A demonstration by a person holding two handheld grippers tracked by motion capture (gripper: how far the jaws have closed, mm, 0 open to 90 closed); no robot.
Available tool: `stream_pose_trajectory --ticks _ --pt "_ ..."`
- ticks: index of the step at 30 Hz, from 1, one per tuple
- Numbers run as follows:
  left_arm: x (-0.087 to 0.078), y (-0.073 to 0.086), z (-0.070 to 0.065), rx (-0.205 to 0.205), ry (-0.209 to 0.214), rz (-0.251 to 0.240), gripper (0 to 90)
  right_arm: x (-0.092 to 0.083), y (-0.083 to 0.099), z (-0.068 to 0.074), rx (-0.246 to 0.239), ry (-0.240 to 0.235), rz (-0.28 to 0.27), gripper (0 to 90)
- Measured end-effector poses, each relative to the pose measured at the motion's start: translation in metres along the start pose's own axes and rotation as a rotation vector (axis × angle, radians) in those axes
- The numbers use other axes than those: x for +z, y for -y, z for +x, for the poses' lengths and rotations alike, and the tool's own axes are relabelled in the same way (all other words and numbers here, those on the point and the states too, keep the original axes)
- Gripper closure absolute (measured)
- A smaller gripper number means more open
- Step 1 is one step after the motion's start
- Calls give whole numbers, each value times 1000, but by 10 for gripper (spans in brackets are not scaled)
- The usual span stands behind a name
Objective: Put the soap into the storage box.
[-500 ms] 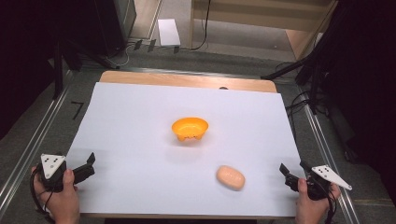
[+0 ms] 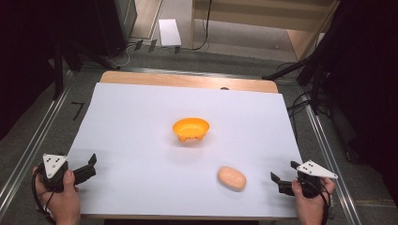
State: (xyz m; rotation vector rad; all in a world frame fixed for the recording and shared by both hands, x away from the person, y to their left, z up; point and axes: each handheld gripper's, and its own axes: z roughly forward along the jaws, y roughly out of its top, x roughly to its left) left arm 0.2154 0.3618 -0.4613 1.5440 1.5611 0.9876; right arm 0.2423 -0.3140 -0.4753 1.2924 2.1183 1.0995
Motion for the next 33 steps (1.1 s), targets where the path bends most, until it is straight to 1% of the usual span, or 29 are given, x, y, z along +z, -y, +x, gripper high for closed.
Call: stream_pose_trajectory --ticks 1,3,4,5,6,7,9,10,11,12,13,14,16,17,19,20,22,23,24,25,26,29,33 --pt "0 0 0 -3 1 -3 0 2 -5 1 -21 -44 30 48" --pt "0 0 1 -4 5 0 0 4 -10 2 -53 -76 71 38" --pt "0 0 1 -4 5 0 0 4 -10 2 -53 -76 71 38" --pt "0 0 1 -4 7 0 0 5 -16 4 -95 -90 109 35" --pt "0 0 1 -4 7 0 0 5 -16 4 -95 -90 109 35" --pt "0 0 0 -4 6 1 0 5 -19 5 -114 -102 133 35" --pt "1 0 0 -1 6 3 0 7 -24 9 -169 -110 180 36" --pt "1 0 0 1 7 2 0 8 -29 13 -208 -119 214 37" --pt "1 0 0 0 7 3 0 8 -31 15 -223 -128 229 40" --pt "1 0 0 0 7 3 0 8 -31 15 -223 -128 229 40" --pt "2 0 0 2 7 6 0 11 -35 19 -259 -131 264 41" --pt "2 0 0 1 7 6 0 12 -36 21 -281 -137 283 41" --pt "2 0 0 5 9 10 0 15 -39 26 -305 -157 314 49" --pt "2 0 0 5 9 10 0 15 -39 26 -305 -157 314 49" --pt "2 0 0 7 10 11 0 18 -42 30 -332 -176 335 57" --pt "2 0 0 7 11 11 0 20 -45 35 -344 -188 348 65" --pt "2 0 0 6 12 11 0 20 -46 38 -351 -196 355 67" --pt "2 0 0 7 14 13 0 22 -49 44 -364 -215 370 73" --pt "2 0 0 6 14 14 0 23 -50 46 -369 -227 375 75" --pt "2 0 0 6 14 14 0 23 -50 46 -369 -227 375 75" --pt "2 0 0 7 16 15 0 25 -53 51 -376 -245 387 80" --pt "2 0 0 7 25 13 0 28 -55 58 -376 -272 406 87" --pt "2 0 0 6 26 11 0 32 -58 65 -384 -288 411 97"
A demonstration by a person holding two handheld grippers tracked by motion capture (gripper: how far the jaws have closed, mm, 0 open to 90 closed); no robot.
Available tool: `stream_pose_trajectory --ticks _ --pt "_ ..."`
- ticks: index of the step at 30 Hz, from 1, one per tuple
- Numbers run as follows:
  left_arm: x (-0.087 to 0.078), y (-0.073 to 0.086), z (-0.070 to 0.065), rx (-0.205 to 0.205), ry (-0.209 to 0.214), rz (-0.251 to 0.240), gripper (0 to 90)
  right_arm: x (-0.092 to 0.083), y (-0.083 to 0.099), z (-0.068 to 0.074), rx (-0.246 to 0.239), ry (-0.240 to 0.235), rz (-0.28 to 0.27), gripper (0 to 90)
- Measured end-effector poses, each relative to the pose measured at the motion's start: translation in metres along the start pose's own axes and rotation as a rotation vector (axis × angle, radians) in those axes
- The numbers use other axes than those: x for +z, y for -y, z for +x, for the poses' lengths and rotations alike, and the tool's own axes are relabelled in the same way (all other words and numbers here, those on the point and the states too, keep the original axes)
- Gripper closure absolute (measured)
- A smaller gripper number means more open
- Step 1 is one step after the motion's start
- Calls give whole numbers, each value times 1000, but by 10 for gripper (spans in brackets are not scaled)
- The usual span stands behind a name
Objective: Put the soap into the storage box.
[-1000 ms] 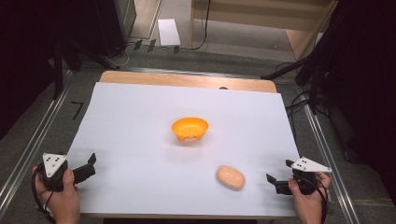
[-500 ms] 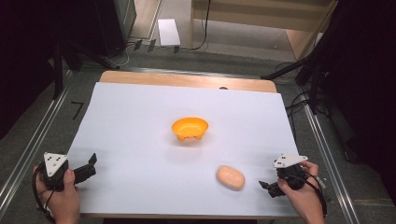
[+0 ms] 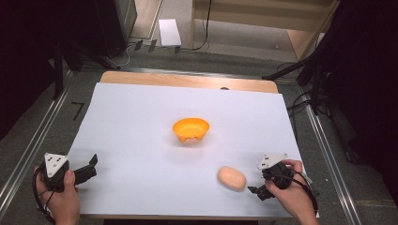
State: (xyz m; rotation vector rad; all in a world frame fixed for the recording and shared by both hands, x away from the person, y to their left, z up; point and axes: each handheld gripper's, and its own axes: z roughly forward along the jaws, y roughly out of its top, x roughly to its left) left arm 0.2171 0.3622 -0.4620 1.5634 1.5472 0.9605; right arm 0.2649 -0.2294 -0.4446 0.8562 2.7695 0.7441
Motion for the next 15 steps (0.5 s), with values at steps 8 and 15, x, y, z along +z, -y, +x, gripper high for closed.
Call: stream_pose_trajectory --ticks 8,15 --pt "0 0 0 3 8 12 0 10 -18 12 -11 -44 16 118" --pt "0 0 1 -2 13 11 0 19 -30 18 -14 -63 12 129"
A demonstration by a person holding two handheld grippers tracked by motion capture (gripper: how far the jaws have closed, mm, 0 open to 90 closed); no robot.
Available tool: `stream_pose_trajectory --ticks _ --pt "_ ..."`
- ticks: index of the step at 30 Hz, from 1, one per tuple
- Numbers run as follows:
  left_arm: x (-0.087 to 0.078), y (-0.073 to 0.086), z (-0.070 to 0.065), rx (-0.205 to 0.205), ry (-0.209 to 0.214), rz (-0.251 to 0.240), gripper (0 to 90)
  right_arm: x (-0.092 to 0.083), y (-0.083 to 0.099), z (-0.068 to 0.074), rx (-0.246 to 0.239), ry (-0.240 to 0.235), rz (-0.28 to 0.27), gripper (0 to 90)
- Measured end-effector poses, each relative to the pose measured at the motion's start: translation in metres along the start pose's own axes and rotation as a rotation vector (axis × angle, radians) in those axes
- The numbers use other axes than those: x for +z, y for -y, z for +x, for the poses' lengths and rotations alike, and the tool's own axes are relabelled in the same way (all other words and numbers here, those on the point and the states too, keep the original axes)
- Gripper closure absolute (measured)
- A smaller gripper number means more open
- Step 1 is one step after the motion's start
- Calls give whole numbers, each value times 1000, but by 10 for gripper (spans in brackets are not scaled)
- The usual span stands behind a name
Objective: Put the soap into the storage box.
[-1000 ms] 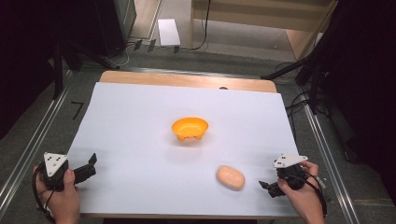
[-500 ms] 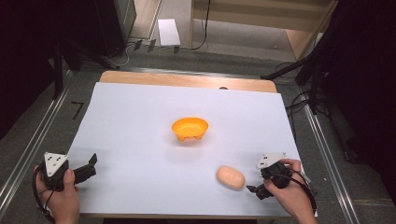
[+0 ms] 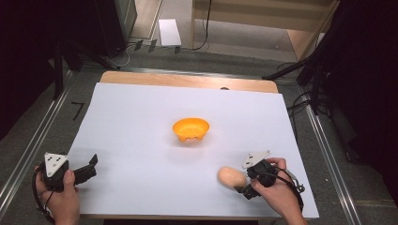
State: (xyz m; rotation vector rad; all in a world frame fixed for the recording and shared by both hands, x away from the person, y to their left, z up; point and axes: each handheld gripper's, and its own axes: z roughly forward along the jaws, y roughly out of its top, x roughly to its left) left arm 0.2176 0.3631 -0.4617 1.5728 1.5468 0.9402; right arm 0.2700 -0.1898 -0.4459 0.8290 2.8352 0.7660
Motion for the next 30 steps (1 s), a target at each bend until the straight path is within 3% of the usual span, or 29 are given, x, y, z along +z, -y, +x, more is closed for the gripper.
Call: stream_pose_trajectory --ticks 12,20,30 --pt "0 0 0 1 4 1 0 15 -11 7 11 -30 14 168" --pt "0 0 0 -2 4 -1 0 20 -14 7 36 -31 13 310" --pt "0 0 0 -4 4 -2 0 22 -11 5 41 -18 2 326"
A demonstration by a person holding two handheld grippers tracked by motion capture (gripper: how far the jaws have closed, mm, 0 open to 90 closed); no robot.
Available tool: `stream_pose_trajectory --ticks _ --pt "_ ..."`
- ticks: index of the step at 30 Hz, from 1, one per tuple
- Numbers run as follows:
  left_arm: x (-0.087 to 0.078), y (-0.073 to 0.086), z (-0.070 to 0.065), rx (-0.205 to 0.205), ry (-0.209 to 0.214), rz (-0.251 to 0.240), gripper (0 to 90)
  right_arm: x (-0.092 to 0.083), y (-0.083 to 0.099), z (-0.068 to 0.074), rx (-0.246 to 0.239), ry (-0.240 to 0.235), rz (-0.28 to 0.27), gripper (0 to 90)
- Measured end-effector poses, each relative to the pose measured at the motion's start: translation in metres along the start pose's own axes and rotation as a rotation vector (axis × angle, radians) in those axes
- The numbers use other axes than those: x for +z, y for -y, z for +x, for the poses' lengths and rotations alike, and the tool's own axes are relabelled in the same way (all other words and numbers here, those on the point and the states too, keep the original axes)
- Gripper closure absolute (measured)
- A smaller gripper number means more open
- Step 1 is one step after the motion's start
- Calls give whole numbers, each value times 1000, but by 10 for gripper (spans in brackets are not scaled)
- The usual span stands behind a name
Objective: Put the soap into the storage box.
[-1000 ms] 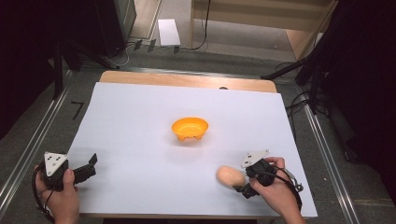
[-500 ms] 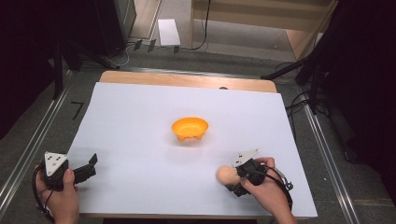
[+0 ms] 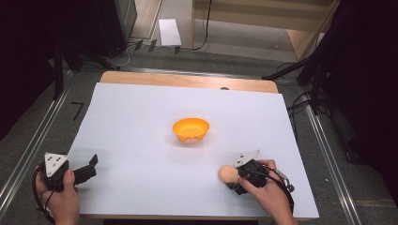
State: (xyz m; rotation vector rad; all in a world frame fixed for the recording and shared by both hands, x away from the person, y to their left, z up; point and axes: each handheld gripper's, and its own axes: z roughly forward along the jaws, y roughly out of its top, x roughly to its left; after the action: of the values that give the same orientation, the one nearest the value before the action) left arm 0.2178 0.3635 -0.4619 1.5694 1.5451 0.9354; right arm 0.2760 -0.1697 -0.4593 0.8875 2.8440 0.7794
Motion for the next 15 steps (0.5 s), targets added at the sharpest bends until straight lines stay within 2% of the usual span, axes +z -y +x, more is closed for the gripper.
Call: stream_pose_trajectory --ticks 5,6,8,10,13,15 --pt "0 0 0 0 -1 1 0 0 -1 1 -35 10 11 328" --pt "0 0 0 -1 -1 0 0 0 -1 3 -56 26 13 329" --pt "0 0 0 -2 -2 -1 0 -1 0 4 -60 32 15 329" --pt "0 0 0 -1 -2 0 0 0 1 6 -80 65 6 328" --pt "0 0 0 -1 -3 1 0 0 0 6 -68 66 7 327" --pt "0 0 0 -3 -2 -1 0 0 1 6 -84 71 6 327"
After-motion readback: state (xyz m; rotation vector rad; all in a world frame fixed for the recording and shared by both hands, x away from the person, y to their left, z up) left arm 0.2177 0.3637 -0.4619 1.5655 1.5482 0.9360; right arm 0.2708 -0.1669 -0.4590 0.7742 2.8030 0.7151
